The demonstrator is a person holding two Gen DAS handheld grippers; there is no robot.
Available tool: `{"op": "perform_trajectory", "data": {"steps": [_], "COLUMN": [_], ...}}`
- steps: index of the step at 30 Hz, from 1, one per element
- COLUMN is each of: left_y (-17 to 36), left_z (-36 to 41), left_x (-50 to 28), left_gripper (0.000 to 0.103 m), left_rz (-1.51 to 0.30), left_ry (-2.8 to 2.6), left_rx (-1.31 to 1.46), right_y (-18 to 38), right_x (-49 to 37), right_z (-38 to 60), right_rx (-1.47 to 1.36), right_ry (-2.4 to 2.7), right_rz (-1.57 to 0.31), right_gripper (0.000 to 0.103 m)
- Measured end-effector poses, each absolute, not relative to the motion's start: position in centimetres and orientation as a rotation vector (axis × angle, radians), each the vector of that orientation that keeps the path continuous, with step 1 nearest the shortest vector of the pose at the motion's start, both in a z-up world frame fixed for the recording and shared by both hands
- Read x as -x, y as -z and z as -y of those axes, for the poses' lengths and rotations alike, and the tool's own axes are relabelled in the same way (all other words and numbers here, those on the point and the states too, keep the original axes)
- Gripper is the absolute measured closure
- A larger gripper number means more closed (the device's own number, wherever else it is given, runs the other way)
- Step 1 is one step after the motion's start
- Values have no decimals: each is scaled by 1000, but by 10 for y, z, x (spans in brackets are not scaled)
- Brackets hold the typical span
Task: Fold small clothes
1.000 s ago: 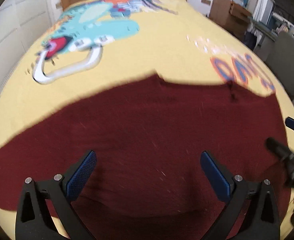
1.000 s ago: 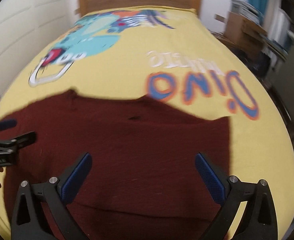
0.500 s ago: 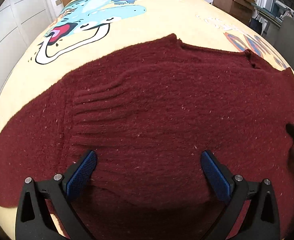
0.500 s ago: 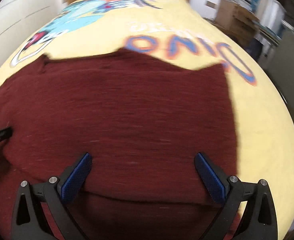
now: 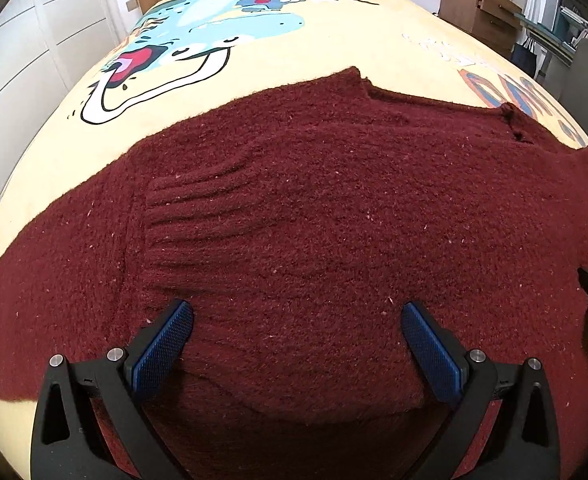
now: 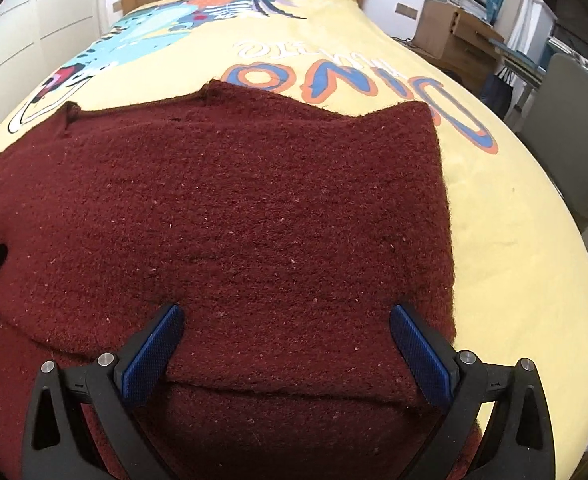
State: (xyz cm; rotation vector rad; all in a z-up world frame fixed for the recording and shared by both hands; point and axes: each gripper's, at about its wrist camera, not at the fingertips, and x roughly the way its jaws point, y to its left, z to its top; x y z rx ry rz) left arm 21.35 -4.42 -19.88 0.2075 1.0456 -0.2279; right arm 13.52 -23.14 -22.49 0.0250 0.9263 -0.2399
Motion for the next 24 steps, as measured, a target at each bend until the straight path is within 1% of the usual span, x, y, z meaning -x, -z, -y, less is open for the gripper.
{"op": "perform_trajectory", "data": {"steps": [4, 6, 8, 12, 16, 19, 24], "left_y": [191, 176, 161, 134, 127, 130, 157], "left_z": [37, 23, 1, -81, -172, -230, -327], "left_x": [-217, -219, -218, -215, -208, -196, -176], "left_gripper": [1, 1, 1, 1, 1, 1, 1], "left_rz": [-1090, -1119, -1104, -1095, -1097, -1106, -1152], "left_ry": [260, 296, 287, 144, -67, -210, -414], "left_rx": [-184, -114, -40, 127, 218, 278, 485], "right_y": [217, 204, 188, 160, 151, 151, 150], "right_x": [-140, -141, -134, -109, -85, -72, -57], "right_z": [233, 235, 232, 215, 197, 190, 196], "right_rx": [-32, -55, -72, -46, -11, -12, -65], "right_ry": [232, 236, 231, 181, 125, 124, 149], "right_rz": [-971, -991, -989, -971, -971, -984, -996], "right_gripper": [1, 1, 0, 0, 1, 0, 0]}}
